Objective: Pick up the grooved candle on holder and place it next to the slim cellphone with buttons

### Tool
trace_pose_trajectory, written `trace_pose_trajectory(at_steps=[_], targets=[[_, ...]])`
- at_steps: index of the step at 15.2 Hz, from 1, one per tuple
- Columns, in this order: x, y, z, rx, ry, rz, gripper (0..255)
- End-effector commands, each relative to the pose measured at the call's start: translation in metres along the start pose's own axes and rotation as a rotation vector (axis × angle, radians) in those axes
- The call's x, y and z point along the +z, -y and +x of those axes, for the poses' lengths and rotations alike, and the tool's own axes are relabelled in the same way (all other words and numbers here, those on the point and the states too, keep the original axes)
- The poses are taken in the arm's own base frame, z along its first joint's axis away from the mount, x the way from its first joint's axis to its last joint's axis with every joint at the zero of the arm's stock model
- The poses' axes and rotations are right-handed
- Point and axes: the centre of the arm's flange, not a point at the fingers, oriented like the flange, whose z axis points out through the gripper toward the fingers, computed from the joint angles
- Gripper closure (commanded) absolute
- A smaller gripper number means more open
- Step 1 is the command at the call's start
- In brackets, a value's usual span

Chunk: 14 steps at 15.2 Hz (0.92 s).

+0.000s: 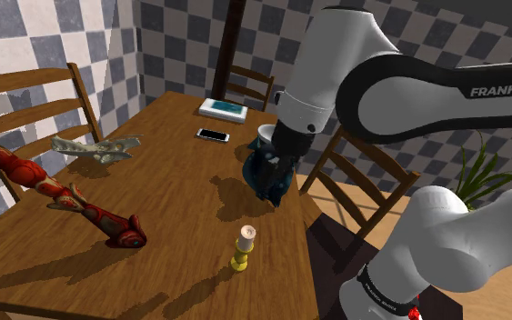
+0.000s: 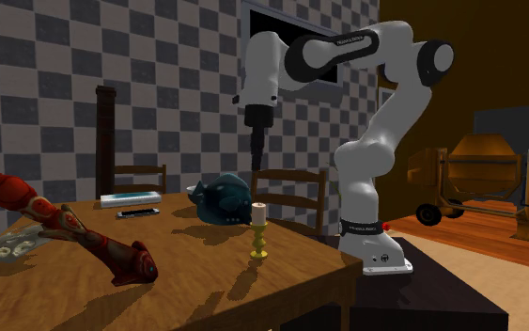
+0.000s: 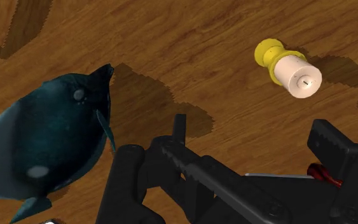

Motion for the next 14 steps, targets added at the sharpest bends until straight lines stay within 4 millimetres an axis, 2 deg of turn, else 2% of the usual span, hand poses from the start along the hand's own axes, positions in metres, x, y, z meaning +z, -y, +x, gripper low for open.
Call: trace_pose_trajectory(at_steps=[1,6,14], targets=[[0.018,0.021,-0.003,-0.008,0.011,0.003,0],[0.061,0.068,-0.012,-0.028,0.04,0.008,0],[0.103,0.07,-0.014,-0.029,0.041,0.008,0]])
